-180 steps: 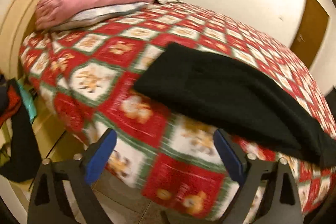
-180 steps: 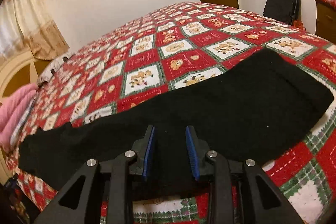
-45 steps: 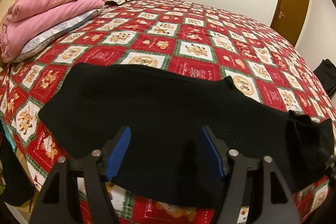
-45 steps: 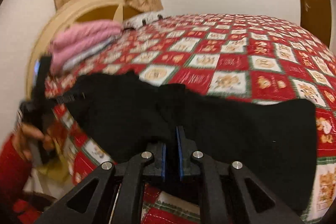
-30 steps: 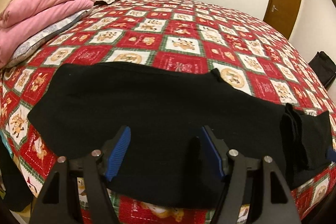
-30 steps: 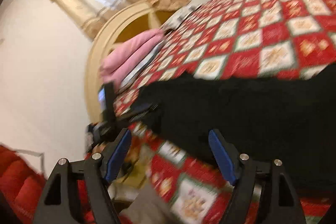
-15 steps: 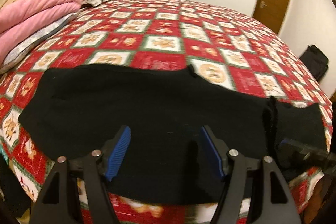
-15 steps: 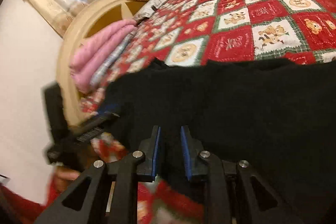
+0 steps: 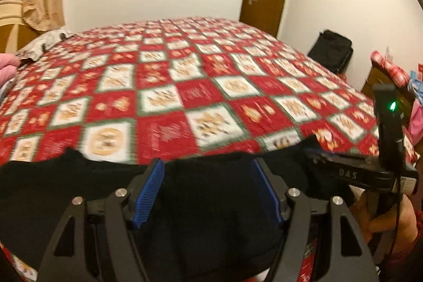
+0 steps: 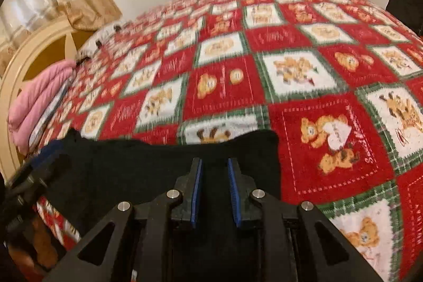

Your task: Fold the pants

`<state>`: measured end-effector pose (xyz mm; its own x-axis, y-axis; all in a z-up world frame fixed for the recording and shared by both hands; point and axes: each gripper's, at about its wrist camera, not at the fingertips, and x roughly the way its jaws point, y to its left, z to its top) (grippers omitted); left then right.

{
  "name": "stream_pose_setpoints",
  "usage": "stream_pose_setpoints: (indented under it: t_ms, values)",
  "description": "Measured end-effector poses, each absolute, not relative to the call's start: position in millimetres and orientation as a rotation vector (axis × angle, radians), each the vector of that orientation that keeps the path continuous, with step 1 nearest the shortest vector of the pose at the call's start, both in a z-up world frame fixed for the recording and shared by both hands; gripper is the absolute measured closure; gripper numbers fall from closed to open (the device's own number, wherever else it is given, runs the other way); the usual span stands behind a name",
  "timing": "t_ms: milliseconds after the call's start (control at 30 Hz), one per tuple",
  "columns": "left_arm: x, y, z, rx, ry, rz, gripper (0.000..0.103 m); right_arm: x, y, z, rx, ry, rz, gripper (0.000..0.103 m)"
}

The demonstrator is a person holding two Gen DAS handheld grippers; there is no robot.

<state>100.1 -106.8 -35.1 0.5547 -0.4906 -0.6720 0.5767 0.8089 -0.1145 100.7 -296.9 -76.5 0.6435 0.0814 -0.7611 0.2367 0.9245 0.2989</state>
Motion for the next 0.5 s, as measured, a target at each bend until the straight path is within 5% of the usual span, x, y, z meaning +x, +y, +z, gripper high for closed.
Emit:
stream_pose_setpoints:
  t_ms: [500]
  values:
    - [87.5, -100.1, -76.5, 0.167, 0.838, -0.546, 0.021, 87.1, -274.1, -57.8, 0.262, 0.86, -0.167, 0.08]
